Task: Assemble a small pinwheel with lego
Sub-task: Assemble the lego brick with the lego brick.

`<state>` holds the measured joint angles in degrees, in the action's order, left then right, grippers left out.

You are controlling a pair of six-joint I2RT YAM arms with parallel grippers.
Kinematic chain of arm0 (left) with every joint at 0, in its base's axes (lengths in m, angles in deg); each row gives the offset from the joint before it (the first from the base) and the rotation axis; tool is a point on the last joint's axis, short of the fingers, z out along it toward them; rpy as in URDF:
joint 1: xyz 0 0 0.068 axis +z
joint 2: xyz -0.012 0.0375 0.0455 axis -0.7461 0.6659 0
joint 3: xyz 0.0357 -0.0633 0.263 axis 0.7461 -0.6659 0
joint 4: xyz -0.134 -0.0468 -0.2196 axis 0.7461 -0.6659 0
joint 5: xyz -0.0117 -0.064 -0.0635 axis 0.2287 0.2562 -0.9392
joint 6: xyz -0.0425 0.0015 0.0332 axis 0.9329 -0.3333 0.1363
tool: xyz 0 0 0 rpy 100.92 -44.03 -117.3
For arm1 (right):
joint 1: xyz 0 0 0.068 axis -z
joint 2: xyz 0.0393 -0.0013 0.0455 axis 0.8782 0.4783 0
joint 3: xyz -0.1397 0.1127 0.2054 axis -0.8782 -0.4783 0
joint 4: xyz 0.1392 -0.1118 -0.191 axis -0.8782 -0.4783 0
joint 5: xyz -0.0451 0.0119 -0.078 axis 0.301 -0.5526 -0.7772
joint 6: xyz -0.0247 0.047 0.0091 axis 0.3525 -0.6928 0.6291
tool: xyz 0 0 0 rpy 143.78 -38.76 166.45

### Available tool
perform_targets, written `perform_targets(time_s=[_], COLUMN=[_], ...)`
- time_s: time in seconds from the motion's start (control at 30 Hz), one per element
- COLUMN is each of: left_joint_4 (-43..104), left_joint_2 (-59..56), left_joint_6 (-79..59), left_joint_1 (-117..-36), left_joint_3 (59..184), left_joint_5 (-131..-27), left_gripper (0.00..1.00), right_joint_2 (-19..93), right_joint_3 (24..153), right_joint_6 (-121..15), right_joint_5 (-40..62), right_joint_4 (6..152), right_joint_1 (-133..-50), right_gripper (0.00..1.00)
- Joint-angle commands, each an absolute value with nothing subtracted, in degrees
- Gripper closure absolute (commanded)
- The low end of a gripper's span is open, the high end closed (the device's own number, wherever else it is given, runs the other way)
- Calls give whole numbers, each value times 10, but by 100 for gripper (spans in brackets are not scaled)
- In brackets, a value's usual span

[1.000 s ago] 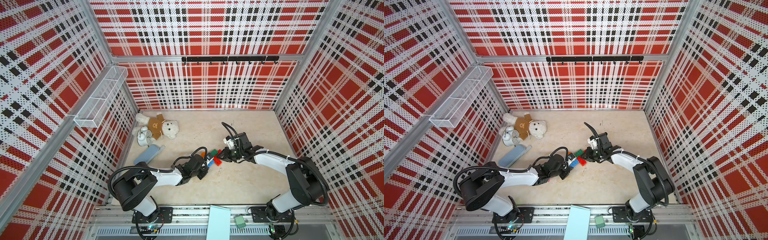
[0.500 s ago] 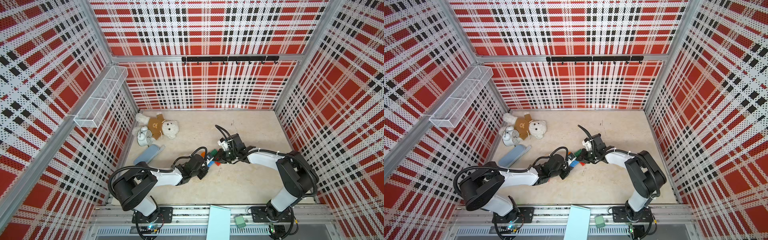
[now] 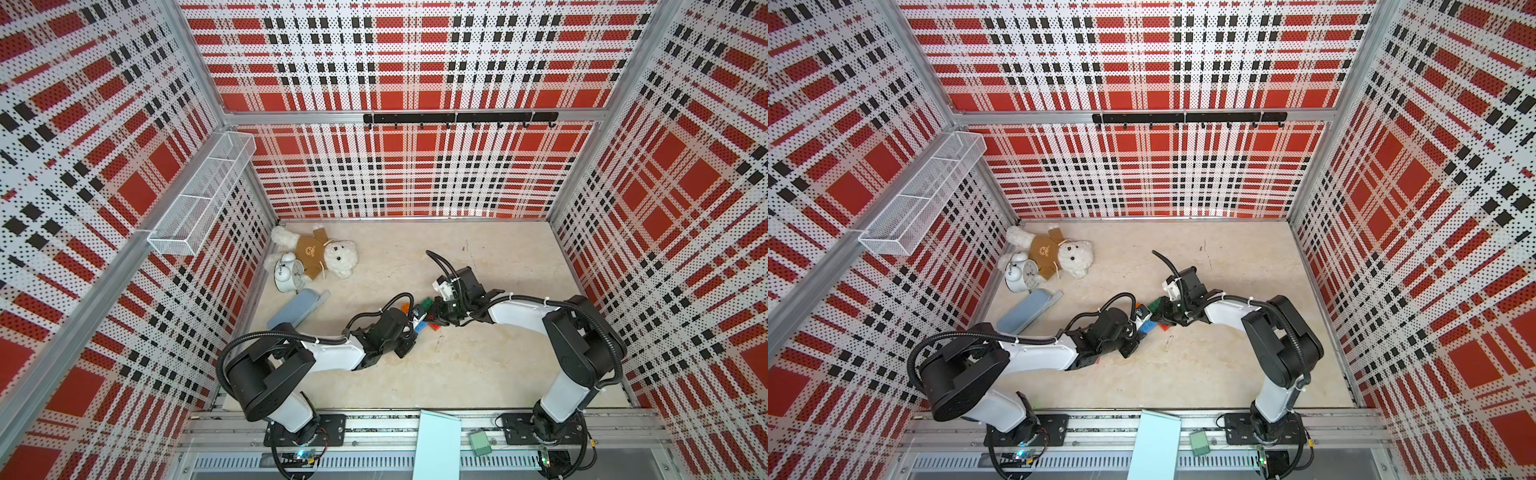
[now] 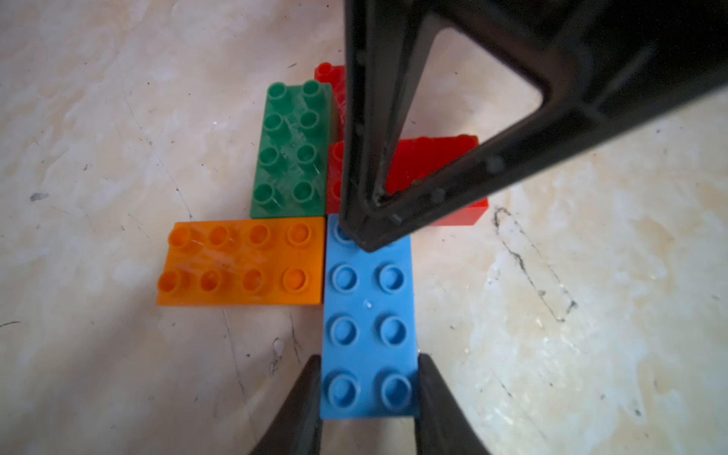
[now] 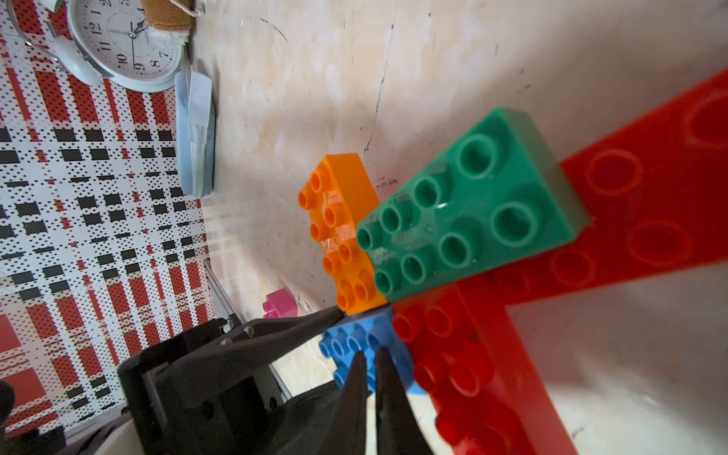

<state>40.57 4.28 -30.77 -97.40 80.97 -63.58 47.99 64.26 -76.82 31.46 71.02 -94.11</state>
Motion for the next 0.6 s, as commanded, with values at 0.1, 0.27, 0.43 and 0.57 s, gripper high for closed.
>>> perform_targets(time_s=[0.1,0.27,0.43,0.57], left_joint_4=[424,436,443,435], left_joint_2=[64,69,67,62], left_joint_6=[-297,-288,-282,-282], left_joint_1=[-972,-971,-968,-966], left_joint_3=[827,823,824,836], left_joint_5=[-646,-645,-651,-656], left_gripper=[75,73,71,72], right_joint_2=[511,527,532,522], right_joint_3=[653,663,659,666], right_joint_6=[-757,-752,-756,-756], right_joint_5=[263,243,244,249], right_joint_4=[658,627,625,628], right_joint_1=[-951,-961,-962,-963], right_gripper=[90,90,91,90])
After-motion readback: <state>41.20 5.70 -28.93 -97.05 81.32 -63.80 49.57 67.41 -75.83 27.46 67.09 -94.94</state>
